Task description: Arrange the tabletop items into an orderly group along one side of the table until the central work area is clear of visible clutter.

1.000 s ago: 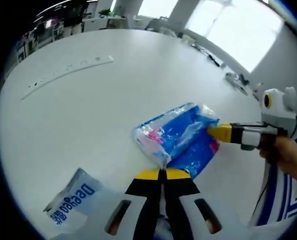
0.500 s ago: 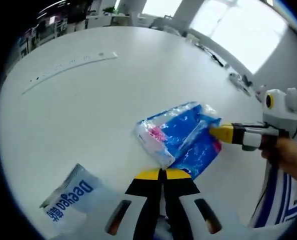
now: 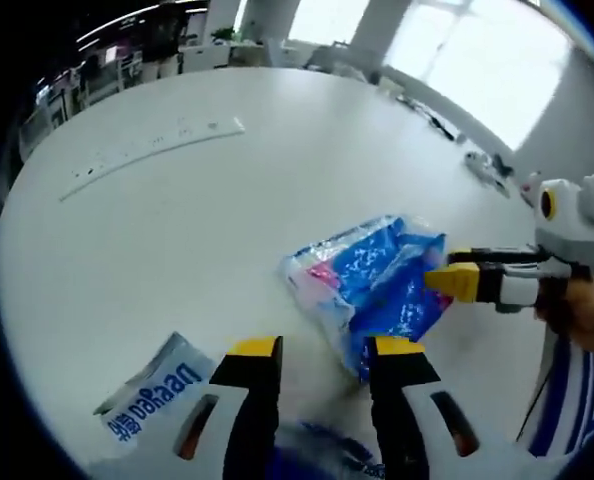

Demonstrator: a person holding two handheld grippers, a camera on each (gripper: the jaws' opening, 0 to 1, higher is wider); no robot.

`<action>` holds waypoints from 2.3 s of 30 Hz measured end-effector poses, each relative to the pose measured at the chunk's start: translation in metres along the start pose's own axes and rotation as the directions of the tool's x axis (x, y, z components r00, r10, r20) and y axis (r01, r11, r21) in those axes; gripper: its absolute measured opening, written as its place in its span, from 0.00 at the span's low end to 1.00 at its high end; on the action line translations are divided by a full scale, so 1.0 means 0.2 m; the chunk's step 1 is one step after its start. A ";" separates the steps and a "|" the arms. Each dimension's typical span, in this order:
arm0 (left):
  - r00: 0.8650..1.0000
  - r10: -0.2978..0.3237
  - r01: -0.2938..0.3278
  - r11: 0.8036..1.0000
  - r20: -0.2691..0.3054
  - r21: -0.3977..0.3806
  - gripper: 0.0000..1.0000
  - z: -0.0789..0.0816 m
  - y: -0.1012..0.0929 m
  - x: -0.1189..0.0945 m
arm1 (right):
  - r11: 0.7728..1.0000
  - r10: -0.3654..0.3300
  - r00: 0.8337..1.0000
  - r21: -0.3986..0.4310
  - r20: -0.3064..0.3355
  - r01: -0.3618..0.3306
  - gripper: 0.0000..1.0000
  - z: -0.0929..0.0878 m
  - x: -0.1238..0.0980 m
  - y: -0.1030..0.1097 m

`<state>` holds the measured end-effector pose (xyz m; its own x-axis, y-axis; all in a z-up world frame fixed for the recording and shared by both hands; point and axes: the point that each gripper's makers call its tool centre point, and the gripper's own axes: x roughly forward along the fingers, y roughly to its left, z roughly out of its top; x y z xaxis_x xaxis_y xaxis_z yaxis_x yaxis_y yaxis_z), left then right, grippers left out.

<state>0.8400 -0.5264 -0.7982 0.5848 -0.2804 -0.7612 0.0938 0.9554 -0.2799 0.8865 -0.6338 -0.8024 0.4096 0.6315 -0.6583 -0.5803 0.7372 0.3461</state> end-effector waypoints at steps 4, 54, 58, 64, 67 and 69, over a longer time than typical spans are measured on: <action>0.999 0.003 -0.004 1.000 0.045 0.024 0.52 0.07 -0.01 -0.05 | 0.999 -0.002 1.000 -0.045 0.017 0.003 0.45 -0.01 -0.06 0.05; 1.000 -0.001 -0.005 0.982 0.029 0.187 0.77 0.12 0.35 -0.63 | 0.993 0.113 0.992 0.025 0.055 -0.114 0.50 -0.06 -0.37 0.59; 1.000 -0.008 0.006 0.981 0.011 0.193 0.76 0.09 0.38 -0.63 | 0.985 0.126 0.991 0.114 0.049 -0.131 0.49 -0.10 -0.38 0.62; 0.998 -0.055 0.063 0.956 -0.038 0.285 0.76 0.05 0.37 -0.61 | 0.967 0.164 0.985 0.187 0.049 -0.170 0.48 -0.14 -0.39 0.68; 0.997 -0.056 0.071 0.945 -0.055 0.319 0.75 0.04 0.38 -0.61 | 0.960 0.176 0.983 0.212 0.051 -0.183 0.48 -0.16 -0.41 0.72; 0.996 -0.065 0.081 0.942 -0.060 0.327 0.75 0.04 0.39 -0.60 | 0.949 0.184 0.981 0.250 0.062 -0.193 0.48 -0.17 -0.43 0.75</action>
<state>0.7839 -0.4164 -0.7231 0.5280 -0.3465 -0.7753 0.3987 0.9073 -0.1340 0.7416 -0.5858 -0.7171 0.3386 0.7698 -0.5411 -0.4536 0.6374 0.6229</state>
